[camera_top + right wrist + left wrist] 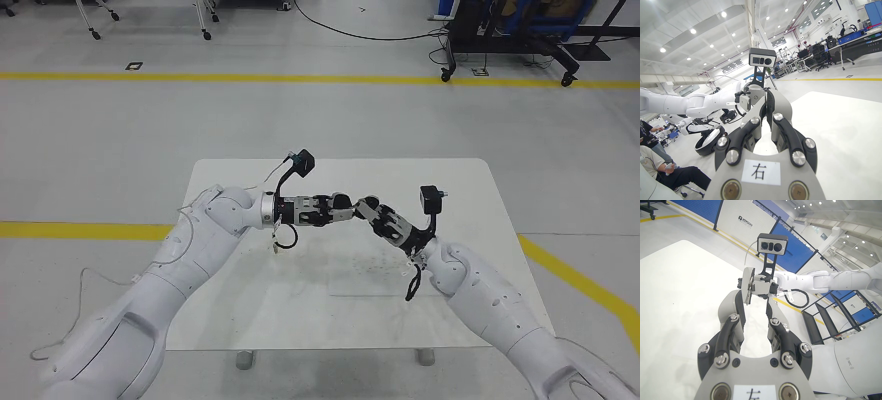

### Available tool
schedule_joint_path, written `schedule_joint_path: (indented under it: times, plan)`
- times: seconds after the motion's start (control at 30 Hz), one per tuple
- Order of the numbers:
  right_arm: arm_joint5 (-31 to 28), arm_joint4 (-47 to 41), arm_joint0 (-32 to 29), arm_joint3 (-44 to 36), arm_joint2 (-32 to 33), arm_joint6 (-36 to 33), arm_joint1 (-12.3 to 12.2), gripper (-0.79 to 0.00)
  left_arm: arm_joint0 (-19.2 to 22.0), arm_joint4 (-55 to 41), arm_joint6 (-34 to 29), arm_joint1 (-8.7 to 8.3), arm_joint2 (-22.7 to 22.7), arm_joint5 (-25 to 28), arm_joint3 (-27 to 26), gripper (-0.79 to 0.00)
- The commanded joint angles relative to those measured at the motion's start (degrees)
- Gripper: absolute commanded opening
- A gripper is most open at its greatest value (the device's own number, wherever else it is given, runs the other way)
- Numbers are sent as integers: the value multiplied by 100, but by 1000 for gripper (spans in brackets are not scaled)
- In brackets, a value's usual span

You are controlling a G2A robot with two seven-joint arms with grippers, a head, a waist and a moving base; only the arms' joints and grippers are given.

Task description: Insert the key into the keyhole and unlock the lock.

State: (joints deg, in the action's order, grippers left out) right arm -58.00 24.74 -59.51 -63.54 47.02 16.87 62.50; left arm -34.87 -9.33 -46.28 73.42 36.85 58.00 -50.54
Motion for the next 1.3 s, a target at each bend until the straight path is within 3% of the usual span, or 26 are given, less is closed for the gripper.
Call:
schedule_joint_path:
  times: [0.0, 0.03, 0.37, 0.4, 0.43, 1.27]
  plan:
    - [0, 17, 3, 14, 10, -26, 8, -785, 11, -19, 0, 9, -5, 0, 24, -711]
    - [0, 23, 2, 18, 14, -40, 13, -785, 16, -25, 0, 14, -7, 0, 42, -785]
    - [0, 83, -49, 33, 130, -40, 38, -767, 56, 5, 1, 62, -28, 0, 116, -785]
    - [0, 92, -56, 32, 139, -48, 39, -286, 55, 13, 4, 64, -25, 0, 115, -785]
    - [0, 100, -63, 32, 146, -65, 39, 0, 53, 16, 14, 66, -18, 0, 111, -785]
    - [0, 90, -80, 21, 154, -108, 39, 0, 31, 39, 137, 51, 87, 0, 111, -785]
